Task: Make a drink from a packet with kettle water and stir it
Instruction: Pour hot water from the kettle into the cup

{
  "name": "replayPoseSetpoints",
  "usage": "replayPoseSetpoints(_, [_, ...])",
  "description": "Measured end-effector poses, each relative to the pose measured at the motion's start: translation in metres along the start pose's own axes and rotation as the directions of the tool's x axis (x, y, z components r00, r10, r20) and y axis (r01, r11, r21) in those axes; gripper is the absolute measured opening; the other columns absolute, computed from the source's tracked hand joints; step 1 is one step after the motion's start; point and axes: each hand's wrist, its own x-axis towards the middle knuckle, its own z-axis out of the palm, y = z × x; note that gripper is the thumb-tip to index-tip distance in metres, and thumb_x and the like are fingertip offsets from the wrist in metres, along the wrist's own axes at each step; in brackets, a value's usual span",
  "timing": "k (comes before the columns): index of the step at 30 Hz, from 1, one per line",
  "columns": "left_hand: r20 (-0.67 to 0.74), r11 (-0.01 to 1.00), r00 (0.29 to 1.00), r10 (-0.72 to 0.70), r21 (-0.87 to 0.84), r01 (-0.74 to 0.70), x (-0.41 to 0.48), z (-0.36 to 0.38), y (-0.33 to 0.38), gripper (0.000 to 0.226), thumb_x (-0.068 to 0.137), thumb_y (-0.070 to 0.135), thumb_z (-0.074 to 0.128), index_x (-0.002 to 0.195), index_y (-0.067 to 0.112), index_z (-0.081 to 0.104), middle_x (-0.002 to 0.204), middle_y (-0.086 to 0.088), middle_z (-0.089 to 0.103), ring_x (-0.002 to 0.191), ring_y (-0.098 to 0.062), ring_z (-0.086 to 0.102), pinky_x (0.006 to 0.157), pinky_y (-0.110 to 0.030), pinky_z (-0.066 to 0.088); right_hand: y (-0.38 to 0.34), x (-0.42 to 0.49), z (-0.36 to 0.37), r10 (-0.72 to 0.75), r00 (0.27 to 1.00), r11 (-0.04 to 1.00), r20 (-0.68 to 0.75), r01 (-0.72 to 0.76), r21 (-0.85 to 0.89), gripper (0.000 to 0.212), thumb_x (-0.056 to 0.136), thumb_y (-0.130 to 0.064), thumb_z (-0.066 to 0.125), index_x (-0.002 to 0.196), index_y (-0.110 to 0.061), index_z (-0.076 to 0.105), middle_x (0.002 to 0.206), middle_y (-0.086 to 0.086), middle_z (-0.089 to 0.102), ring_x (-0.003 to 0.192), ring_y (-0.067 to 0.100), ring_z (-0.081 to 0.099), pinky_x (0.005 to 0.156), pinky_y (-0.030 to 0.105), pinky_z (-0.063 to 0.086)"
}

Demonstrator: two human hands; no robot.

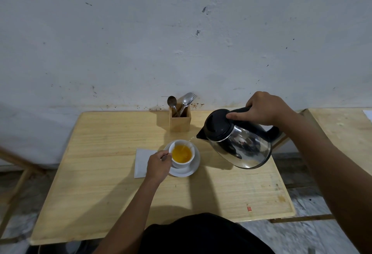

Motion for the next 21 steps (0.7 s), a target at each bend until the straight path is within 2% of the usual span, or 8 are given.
replayPoseSetpoints(6, [0.007,1.0,1.0,0.005,-0.008,-0.005,0.0,-0.001,0.0,0.023,0.09,0.021,0.057,0.106,0.01,0.069,0.1,-0.01,0.069,0.096,-0.025,0.065,0.088,-0.051,0.055,0.018,-0.002,0.007,0.026,0.999,0.982,-0.019,-0.022,0.188,0.079,0.047,-0.086,0.06,0.043,-0.012,0.032,0.039,-0.001,0.028,0.038,0.017,0.032,0.048,0.028,0.025])
replayPoseSetpoints(10, [-0.001,1.0,1.0,-0.013,-0.015,0.013,0.001,0.001,-0.001,0.02,0.089,0.024,0.057,0.1,0.014,0.071,0.095,-0.005,0.07,0.092,-0.023,0.065,0.087,-0.051,0.056,0.034,-0.004,0.015,0.044,0.996,0.948,-0.078,-0.017,0.317,0.079,0.047,-0.081,0.067,0.045,-0.01,0.033,0.044,0.0,0.022,0.042,0.016,0.023,0.051,0.03,0.022])
replayPoseSetpoints(14, [-0.044,0.999,0.999,-0.03,-0.022,0.029,0.001,0.004,0.0,0.016,0.087,0.023,0.055,0.088,0.02,0.07,0.089,-0.004,0.07,0.087,-0.024,0.066,0.084,-0.051,0.057,0.052,-0.008,0.018,0.066,0.983,0.887,-0.174,0.022,0.462,0.071,0.059,-0.067,0.073,0.035,-0.014,0.033,0.041,-0.001,0.022,0.039,0.013,0.022,0.048,0.026,0.021])
replayPoseSetpoints(16, [-0.082,0.999,0.996,-0.038,-0.022,0.036,0.0,0.009,0.002,0.015,0.087,0.022,0.055,0.086,0.021,0.069,0.087,-0.004,0.07,0.086,-0.025,0.066,0.084,-0.05,0.057,0.062,-0.008,0.02,0.096,0.97,0.847,-0.223,0.038,0.53,0.067,0.064,-0.059,0.076,0.03,-0.013,0.042,0.04,0.002,0.028,0.039,0.012,0.026,0.048,0.026,0.024])
replayPoseSetpoints(18, [-0.125,0.999,0.991,-0.044,-0.016,0.043,-0.001,0.012,0.004,0.016,0.088,0.023,0.054,0.086,0.019,0.069,0.087,-0.005,0.071,0.086,-0.025,0.065,0.083,-0.047,0.057,0.073,-0.006,0.023,0.135,0.954,0.816,-0.268,0.047,0.576,0.067,0.064,-0.06,0.076,0.034,-0.006,0.047,0.04,0.006,0.031,0.041,0.013,0.029,0.048,0.026,0.026])
replayPoseSetpoints(21, [-0.201,0.999,0.979,-0.047,0.007,0.049,-0.006,0.02,0.007,0.022,0.09,0.021,0.051,0.092,0.012,0.07,0.09,-0.009,0.07,0.087,-0.027,0.063,0.076,-0.036,0.05,0.088,-0.003,0.024,0.187,0.936,0.781,-0.298,0.042,0.624,0.087,0.061,-0.067,0.072,0.049,0.015,0.042,0.046,0.01,0.032,0.045,0.017,0.029,0.046,0.025,0.024])
